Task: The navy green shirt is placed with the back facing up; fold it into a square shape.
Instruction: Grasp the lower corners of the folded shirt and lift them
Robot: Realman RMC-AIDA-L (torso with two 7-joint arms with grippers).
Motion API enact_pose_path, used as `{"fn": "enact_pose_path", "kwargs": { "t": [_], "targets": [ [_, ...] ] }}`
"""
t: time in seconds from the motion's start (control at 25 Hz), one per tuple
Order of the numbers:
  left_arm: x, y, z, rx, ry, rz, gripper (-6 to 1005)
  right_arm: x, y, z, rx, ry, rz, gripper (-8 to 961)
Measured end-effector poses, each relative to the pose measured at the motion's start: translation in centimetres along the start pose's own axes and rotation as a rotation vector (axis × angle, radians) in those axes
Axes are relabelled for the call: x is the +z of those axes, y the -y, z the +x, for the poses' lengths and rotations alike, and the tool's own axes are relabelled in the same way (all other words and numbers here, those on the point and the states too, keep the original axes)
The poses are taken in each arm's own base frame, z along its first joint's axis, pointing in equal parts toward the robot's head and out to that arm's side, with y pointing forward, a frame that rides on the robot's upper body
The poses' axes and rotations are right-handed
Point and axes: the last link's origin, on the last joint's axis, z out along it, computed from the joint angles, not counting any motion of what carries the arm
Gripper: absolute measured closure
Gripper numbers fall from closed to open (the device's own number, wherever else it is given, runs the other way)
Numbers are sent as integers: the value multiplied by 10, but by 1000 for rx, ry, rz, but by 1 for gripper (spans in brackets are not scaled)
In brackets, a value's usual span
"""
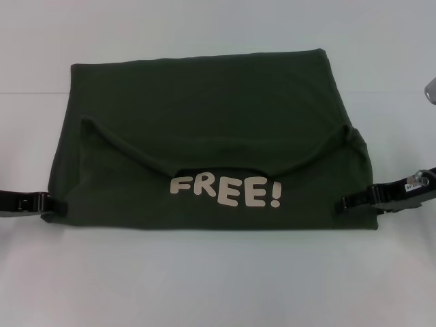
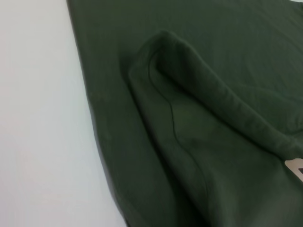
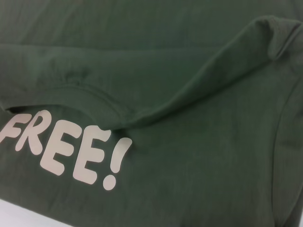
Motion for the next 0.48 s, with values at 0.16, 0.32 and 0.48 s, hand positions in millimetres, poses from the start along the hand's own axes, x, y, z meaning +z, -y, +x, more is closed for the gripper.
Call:
{"fn": "enact_pose_path", "kwargs": {
  "t": [0.16, 0.32, 0.48],
  "targets": [
    [0, 0, 1, 0, -3, 3, 1001, 1, -1, 0, 1, 0, 1, 25],
    [0, 0, 1, 0, -4, 2, 1001, 0, 0, -1, 0, 9, 5, 28],
    [0, 0, 1, 1, -4, 3, 1001, 1, 1, 0, 1, 6, 7, 124]
  ]
}}
